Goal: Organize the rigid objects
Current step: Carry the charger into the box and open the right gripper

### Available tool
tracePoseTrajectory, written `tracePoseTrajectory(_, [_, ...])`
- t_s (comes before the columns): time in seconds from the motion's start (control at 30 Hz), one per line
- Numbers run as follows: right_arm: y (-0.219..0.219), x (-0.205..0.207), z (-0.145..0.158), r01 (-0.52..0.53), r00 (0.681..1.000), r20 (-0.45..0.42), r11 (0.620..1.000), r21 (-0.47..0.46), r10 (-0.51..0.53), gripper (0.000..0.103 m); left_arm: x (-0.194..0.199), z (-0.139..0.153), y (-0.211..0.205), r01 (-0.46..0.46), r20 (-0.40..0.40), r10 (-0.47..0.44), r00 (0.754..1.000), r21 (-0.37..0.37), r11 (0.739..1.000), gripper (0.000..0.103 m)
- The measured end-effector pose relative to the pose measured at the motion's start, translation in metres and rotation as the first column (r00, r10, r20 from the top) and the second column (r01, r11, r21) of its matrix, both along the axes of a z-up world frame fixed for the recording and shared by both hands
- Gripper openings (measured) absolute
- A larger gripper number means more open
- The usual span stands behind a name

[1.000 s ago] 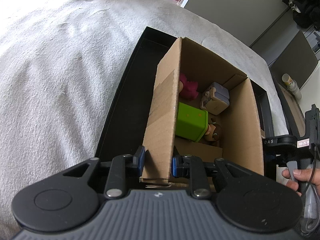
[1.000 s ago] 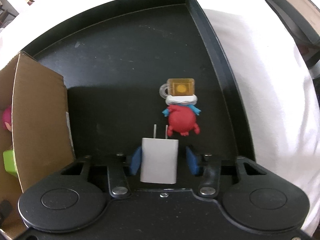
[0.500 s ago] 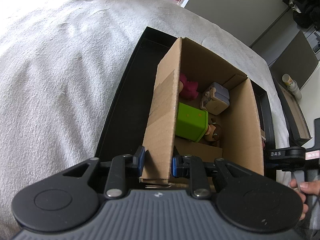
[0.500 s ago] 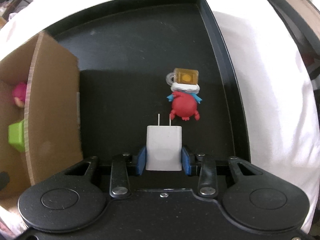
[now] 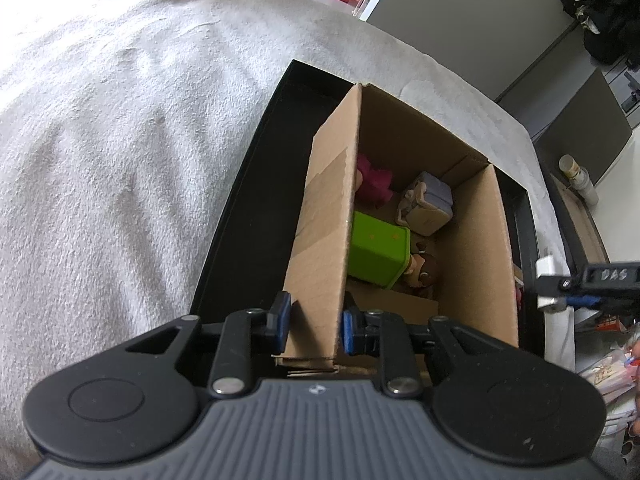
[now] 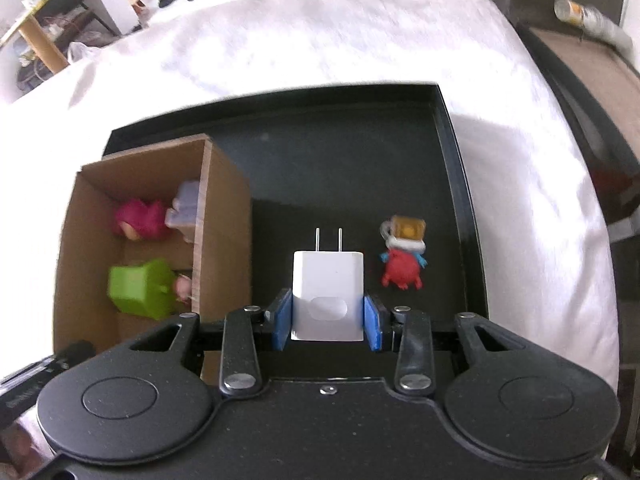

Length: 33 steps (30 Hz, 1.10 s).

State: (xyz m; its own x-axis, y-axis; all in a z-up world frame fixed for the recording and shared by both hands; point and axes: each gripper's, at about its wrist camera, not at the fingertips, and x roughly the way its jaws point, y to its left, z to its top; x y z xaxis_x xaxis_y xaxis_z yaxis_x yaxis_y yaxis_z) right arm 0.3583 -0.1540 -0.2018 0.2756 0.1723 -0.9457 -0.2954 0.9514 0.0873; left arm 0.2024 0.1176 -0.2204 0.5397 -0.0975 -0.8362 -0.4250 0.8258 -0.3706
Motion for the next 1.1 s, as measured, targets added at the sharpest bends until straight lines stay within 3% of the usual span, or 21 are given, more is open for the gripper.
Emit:
tracePoseTrajectory(0.1, [0.011, -0.003, 0.022, -0.020, 1.000, 0.022, 1.000, 0.020, 0.019, 0.036, -0.001, 0.001, 0.000, -0.002, 0.008, 0.002, 1.000, -0.003, 1.000, 0.022])
tracePoseTrajectory(0.4, [0.047, -0.014, 0.048, -0.086, 0.995, 0.063, 0.993, 0.081, 0.081, 0.036, -0.003, 0.002, 0.000, 0.000, 0.014, 0.000, 1.000, -0.003, 1.000, 0.022])
tracePoseTrajectory(1.1, [0.110, -0.011, 0.023, -0.138, 0.990, 0.043, 0.983, 0.124, 0.134, 0.037, -0.002, 0.002, 0.001, -0.001, 0.013, 0.001, 1.000, -0.010, 1.000, 0.022])
